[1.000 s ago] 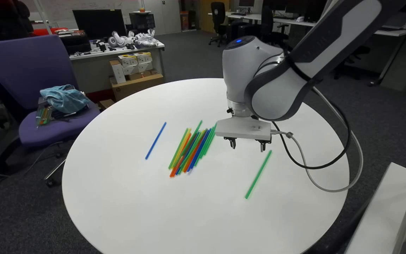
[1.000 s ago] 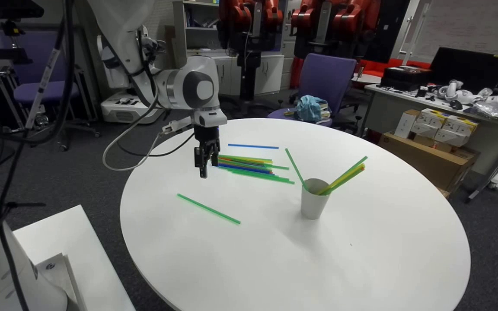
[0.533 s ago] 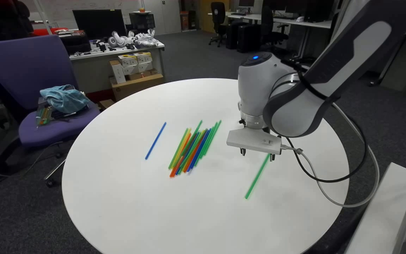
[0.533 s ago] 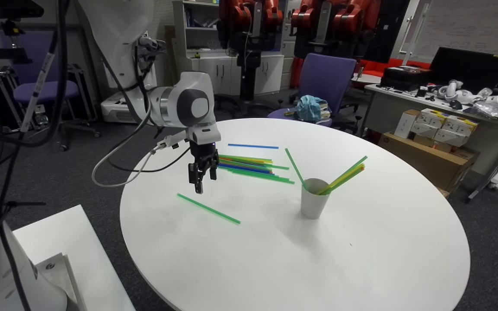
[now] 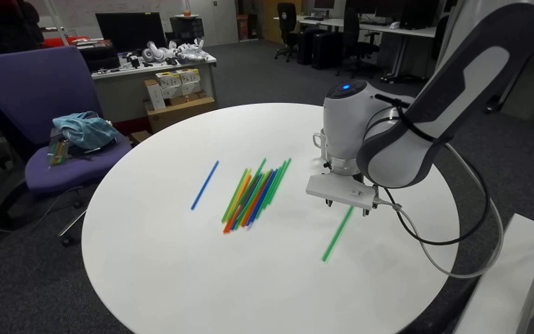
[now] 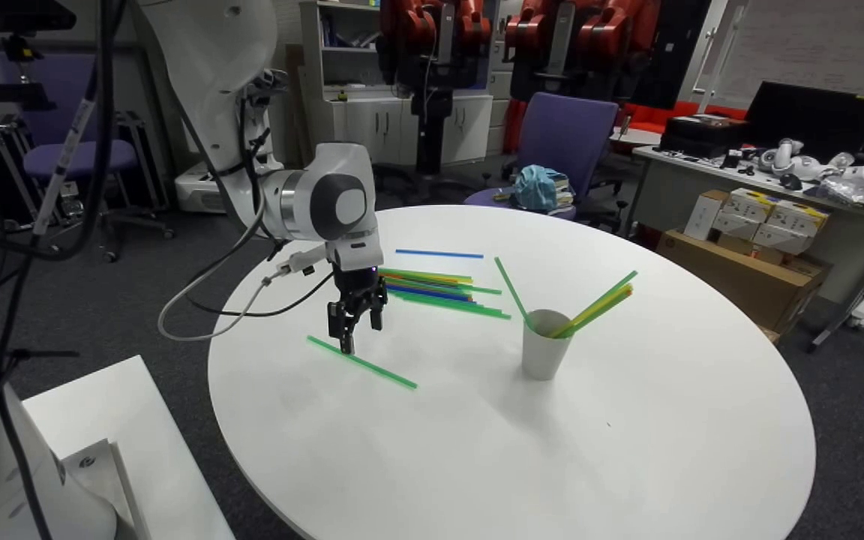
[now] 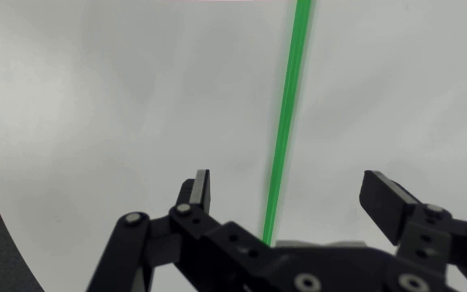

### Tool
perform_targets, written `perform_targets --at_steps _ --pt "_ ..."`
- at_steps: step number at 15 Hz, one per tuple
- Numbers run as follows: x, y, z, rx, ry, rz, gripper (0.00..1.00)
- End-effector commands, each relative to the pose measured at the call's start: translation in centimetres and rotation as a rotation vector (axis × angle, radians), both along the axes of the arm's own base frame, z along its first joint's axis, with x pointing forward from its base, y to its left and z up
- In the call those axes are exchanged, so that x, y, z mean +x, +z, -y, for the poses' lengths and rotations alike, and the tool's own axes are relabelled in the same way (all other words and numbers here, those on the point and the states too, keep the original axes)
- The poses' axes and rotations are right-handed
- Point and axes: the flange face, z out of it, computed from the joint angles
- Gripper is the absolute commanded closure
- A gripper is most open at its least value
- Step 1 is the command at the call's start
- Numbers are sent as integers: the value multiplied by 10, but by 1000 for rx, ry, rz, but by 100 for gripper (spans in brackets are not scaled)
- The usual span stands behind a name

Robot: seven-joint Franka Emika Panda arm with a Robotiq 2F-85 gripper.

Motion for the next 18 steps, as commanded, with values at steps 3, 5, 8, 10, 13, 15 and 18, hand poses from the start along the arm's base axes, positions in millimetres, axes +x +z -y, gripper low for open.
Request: perform_targets --at_steps 3,5,8,10,13,15,18 --pt "-7 -15 1 -7 -5 11 0" --pt "-6 -19 1 -5 6 26 0" --pt "-4 -24 3 -1 17 54 0" --pt "-3 -28 4 -1 18 63 0" --pt "-3 -35 5 -9 20 66 2" --pt "-3 -38 6 -18 26 68 27" --pt "-4 -42 6 -25 28 68 36"
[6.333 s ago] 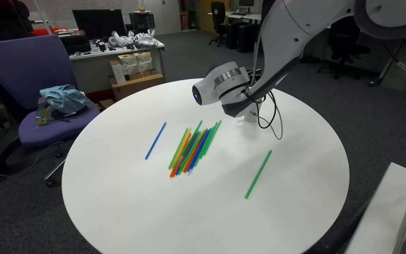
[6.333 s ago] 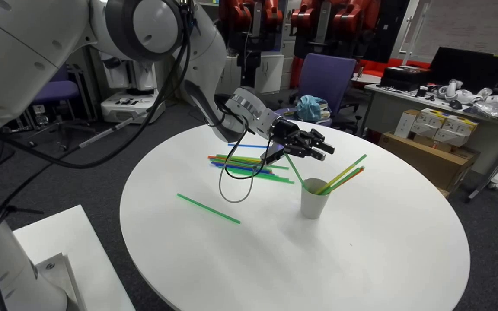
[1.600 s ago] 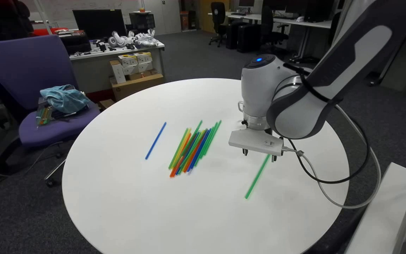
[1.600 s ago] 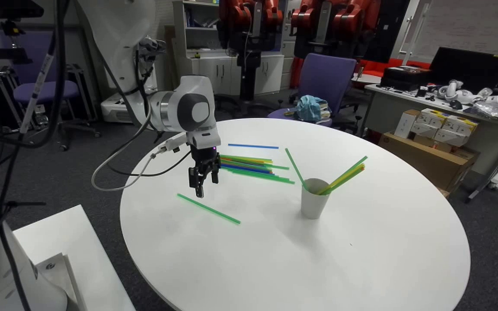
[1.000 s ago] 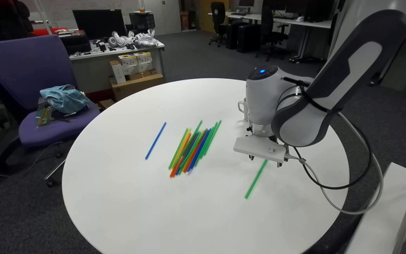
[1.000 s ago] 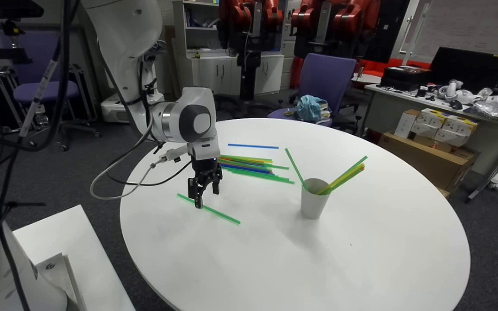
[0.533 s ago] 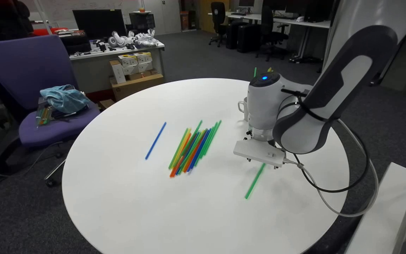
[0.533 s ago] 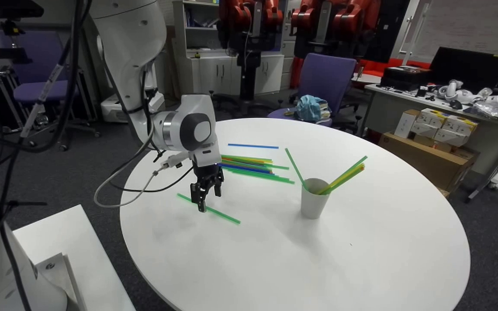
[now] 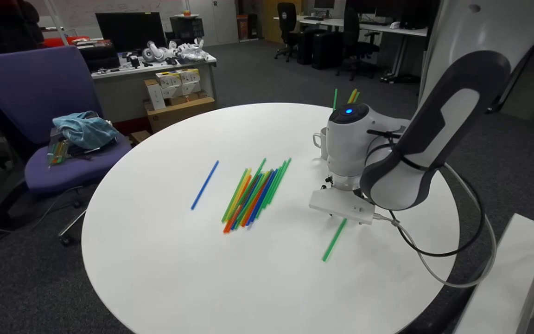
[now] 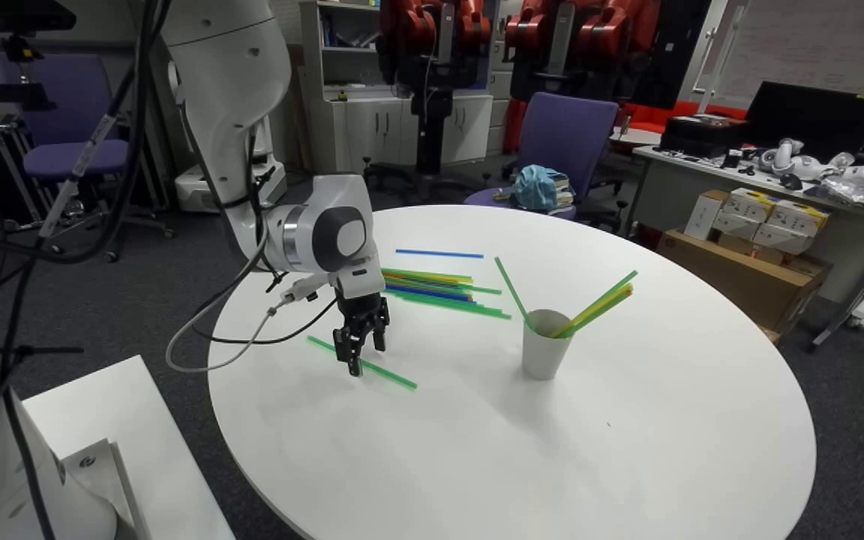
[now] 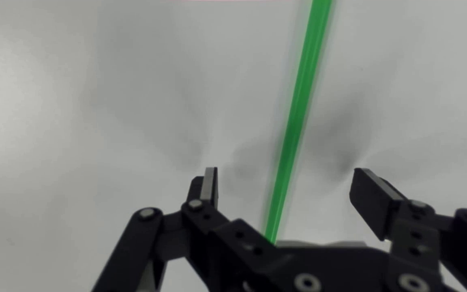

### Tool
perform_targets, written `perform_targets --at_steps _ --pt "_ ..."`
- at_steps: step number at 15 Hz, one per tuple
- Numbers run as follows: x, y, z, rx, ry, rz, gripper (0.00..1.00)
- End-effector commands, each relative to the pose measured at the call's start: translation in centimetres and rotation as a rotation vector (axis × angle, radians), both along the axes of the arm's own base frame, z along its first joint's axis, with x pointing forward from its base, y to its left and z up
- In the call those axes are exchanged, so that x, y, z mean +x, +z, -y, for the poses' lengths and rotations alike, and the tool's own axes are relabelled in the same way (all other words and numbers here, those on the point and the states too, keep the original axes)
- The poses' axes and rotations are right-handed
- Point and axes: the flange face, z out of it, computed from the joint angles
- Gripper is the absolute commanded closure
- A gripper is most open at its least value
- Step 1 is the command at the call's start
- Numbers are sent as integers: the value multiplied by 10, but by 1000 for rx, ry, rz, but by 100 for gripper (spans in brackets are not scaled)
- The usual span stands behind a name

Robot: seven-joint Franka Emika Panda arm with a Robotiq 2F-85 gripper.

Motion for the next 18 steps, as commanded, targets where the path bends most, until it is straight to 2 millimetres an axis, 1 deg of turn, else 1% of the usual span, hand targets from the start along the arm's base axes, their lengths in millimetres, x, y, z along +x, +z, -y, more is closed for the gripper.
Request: perform_targets --at_steps 1,5,8,9,11,13,16,18 --pt "-1 -1 1 -7 -3 28 42" --pt "1 0 0 -10 2 38 75" --pt "2 1 0 -9 6 46 98" --pt "2 1 0 -9 7 47 100" --pt "2 2 1 -9 6 47 100" --pt "4 10 6 -12 -1 50 100" --pt "13 28 25 -72 -27 59 100" --pt "27 46 44 -162 -47 68 100"
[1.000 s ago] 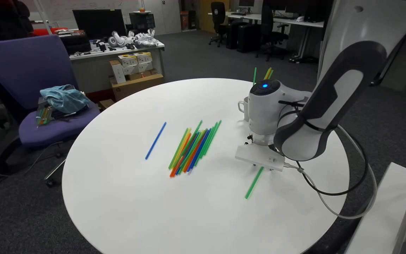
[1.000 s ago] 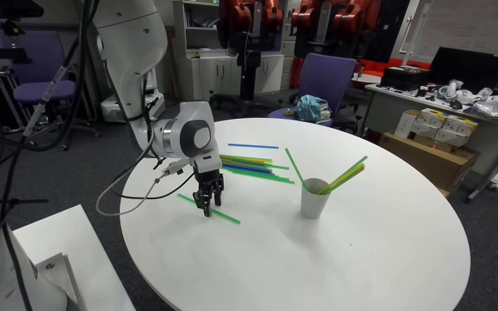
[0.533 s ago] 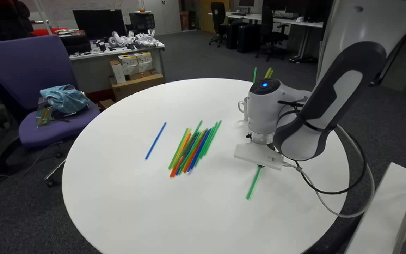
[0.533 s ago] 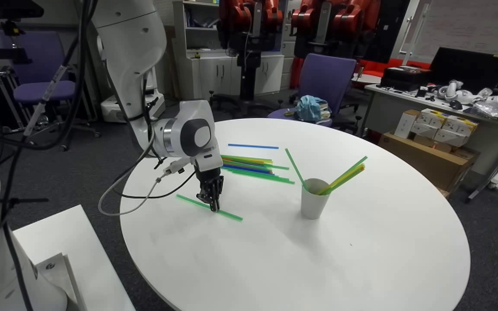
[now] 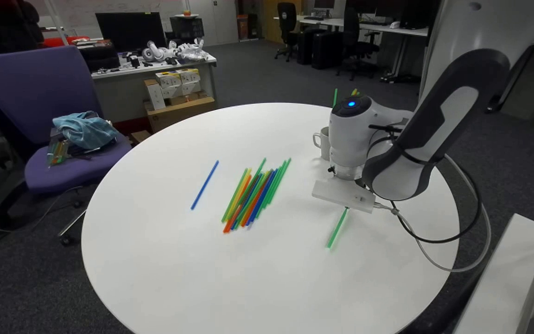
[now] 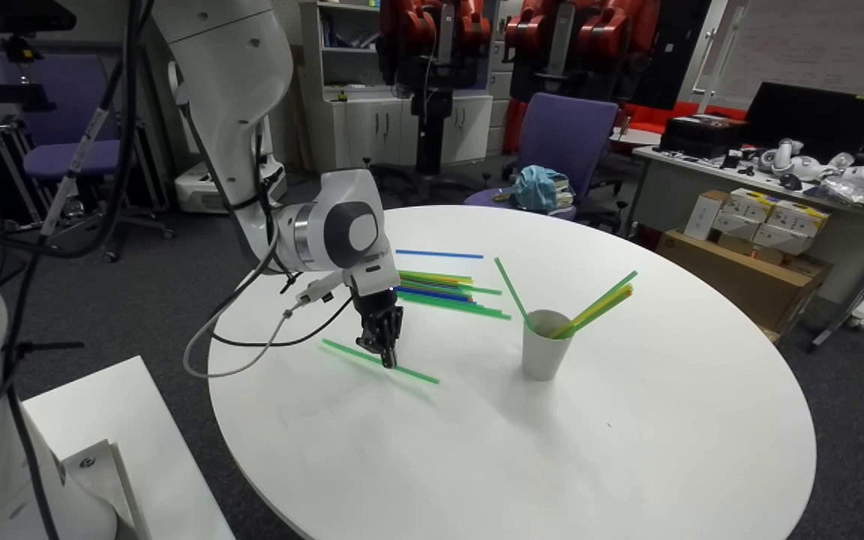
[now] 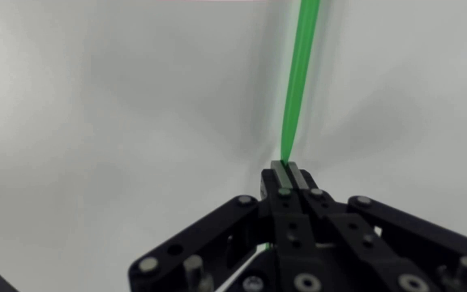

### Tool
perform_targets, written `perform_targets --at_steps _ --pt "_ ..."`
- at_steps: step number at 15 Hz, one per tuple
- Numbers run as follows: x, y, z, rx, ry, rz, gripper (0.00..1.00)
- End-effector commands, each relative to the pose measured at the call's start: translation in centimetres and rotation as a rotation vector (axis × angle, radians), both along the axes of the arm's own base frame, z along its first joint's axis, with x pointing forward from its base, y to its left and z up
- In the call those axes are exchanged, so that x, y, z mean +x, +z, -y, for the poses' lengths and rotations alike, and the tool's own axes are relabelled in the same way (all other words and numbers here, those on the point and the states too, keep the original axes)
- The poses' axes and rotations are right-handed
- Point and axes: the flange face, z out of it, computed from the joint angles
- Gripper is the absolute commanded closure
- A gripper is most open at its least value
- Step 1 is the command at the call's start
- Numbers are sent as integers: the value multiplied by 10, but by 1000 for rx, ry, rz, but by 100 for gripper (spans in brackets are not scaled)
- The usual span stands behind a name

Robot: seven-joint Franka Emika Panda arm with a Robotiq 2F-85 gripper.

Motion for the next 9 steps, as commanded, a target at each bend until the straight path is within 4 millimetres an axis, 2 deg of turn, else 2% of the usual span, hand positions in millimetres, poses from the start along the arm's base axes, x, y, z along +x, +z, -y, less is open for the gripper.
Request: perform_targets --at_steps 1,7,9 --pt "20 42 27 -145 -45 22 100" --pt "80 111 60 -505 -153 73 100" --pt "101 123 65 -619 -188 93 100"
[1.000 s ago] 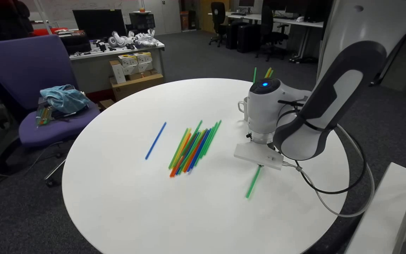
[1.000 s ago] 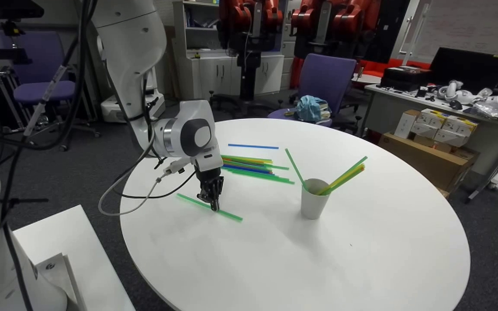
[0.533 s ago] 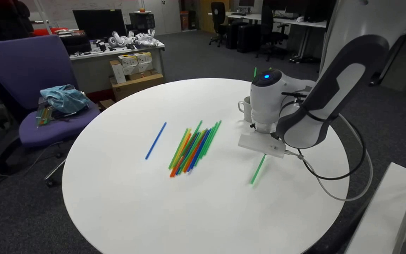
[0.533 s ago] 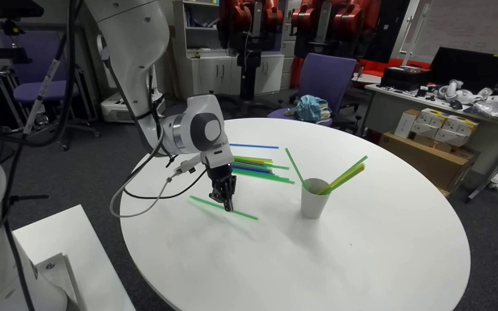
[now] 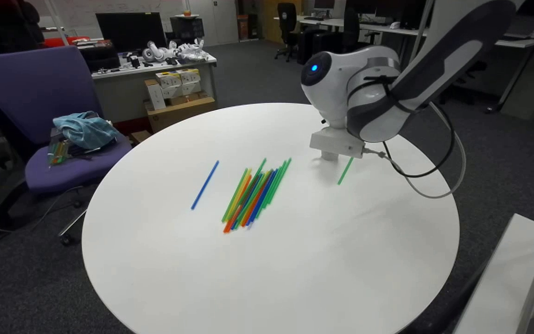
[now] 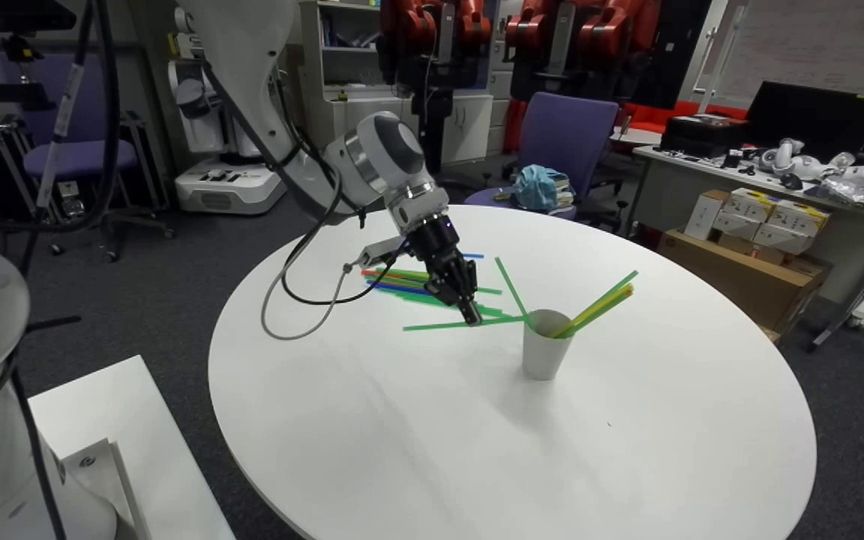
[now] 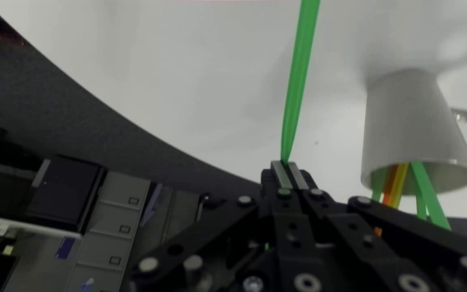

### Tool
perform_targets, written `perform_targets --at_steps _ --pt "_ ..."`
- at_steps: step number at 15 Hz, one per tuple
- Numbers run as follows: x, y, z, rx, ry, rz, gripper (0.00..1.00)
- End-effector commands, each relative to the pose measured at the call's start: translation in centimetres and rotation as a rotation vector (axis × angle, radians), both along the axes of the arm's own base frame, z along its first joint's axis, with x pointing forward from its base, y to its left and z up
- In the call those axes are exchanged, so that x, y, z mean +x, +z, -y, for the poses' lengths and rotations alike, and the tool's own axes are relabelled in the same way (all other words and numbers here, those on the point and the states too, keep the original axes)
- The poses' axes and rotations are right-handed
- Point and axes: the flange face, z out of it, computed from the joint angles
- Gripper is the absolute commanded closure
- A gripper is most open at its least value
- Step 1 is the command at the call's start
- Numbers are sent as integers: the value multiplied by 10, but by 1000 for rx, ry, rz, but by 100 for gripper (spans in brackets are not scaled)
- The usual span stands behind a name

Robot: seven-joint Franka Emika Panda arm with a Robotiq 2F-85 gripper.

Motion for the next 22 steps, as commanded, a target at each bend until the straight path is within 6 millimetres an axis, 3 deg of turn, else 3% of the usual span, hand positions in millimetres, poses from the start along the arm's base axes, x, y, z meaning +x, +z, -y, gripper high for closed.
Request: perform_targets --at_steps 1,5,10,18,22 --pt "37 30 14 -192 -64 60 100" --pt "66 42 30 -394 -135 103 100" --pt "81 43 41 -647 -223 146 100" --pt "97 23 47 -1056 -348 202 100" --pt "111 -1 43 -1038 -399 267 100"
